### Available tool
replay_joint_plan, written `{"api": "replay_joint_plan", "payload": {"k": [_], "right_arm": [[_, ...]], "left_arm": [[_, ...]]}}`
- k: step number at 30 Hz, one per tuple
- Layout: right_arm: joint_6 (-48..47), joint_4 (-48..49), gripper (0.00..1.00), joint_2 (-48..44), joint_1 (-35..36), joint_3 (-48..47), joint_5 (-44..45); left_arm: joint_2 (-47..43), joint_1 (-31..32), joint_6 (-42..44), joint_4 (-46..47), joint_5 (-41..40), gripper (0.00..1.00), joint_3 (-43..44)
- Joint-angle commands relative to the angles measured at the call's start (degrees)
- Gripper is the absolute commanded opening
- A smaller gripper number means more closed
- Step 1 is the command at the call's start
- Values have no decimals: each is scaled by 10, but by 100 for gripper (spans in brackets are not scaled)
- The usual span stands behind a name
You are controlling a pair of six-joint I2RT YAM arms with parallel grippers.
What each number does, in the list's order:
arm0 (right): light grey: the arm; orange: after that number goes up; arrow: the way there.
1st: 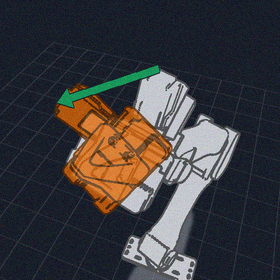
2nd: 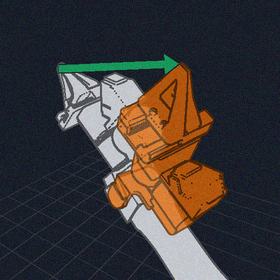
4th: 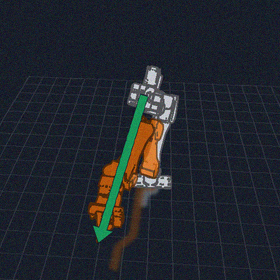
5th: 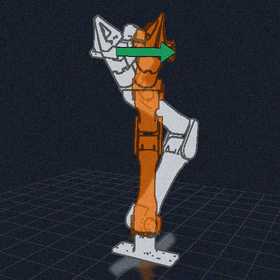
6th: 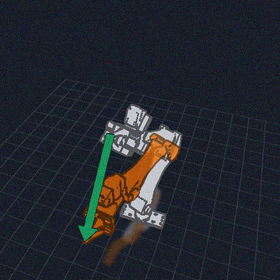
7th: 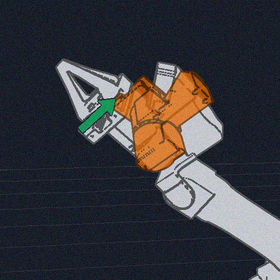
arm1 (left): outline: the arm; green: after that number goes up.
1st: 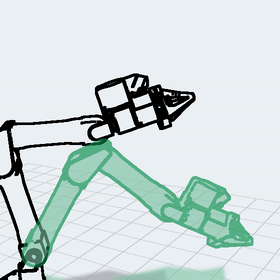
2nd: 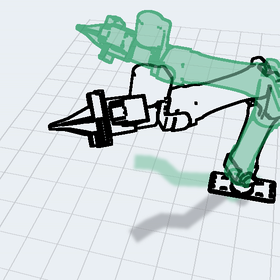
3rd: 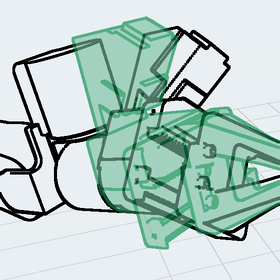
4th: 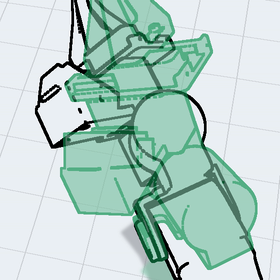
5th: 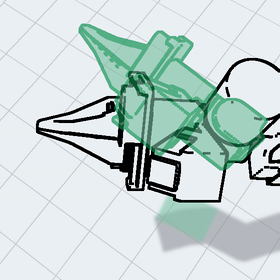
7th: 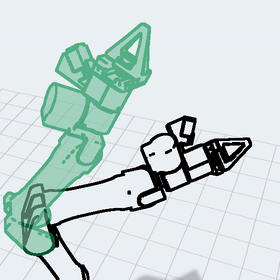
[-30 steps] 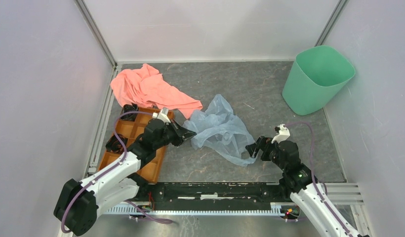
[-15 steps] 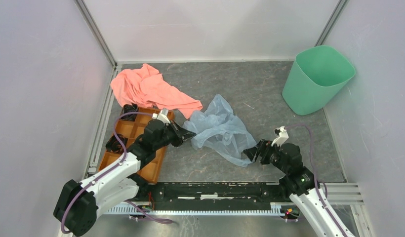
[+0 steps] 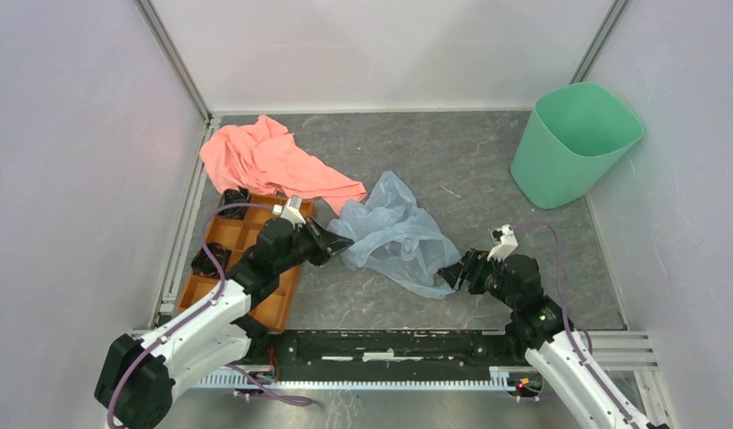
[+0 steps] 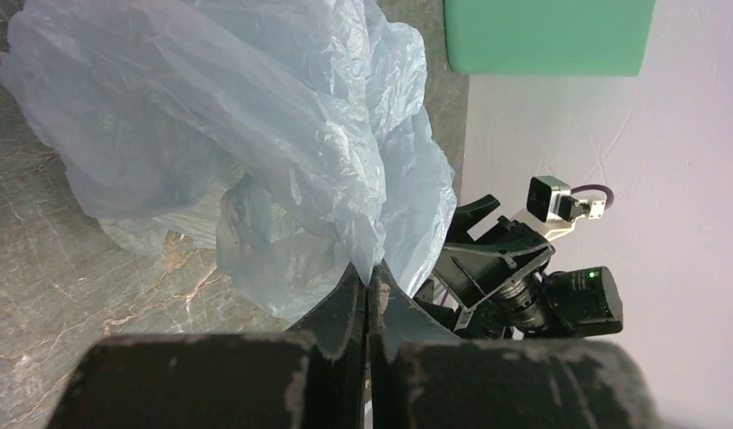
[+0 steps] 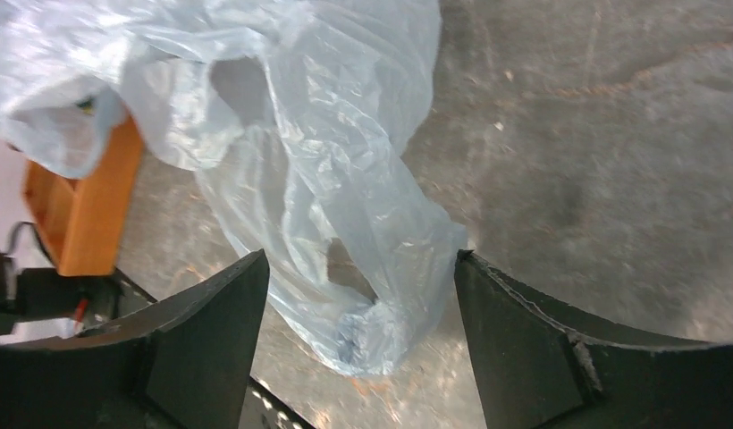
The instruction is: Put the trash bags into the trash bin
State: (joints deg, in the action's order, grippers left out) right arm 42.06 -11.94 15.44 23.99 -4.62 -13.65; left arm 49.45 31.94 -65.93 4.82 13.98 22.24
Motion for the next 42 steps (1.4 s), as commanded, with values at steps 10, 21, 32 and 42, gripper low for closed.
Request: {"api": "replay_joint_plan", "payload": {"k": [10,21,32,42], "right_arm": [[-176,-189,88,147,3,-125,-35],[-48,56,35,167,12,-50,-34],[-141,-138,0,294,12,-223,165],[-163,-138,0,350,10,-269,189]], "left_arm": [[28,0,-21,37,-4,2,12],[8,0,-17,24,-3,2,-2],[-18,0,174,-199,-85,74,129],[-14,237,216,-383,-374,85,201]]}}
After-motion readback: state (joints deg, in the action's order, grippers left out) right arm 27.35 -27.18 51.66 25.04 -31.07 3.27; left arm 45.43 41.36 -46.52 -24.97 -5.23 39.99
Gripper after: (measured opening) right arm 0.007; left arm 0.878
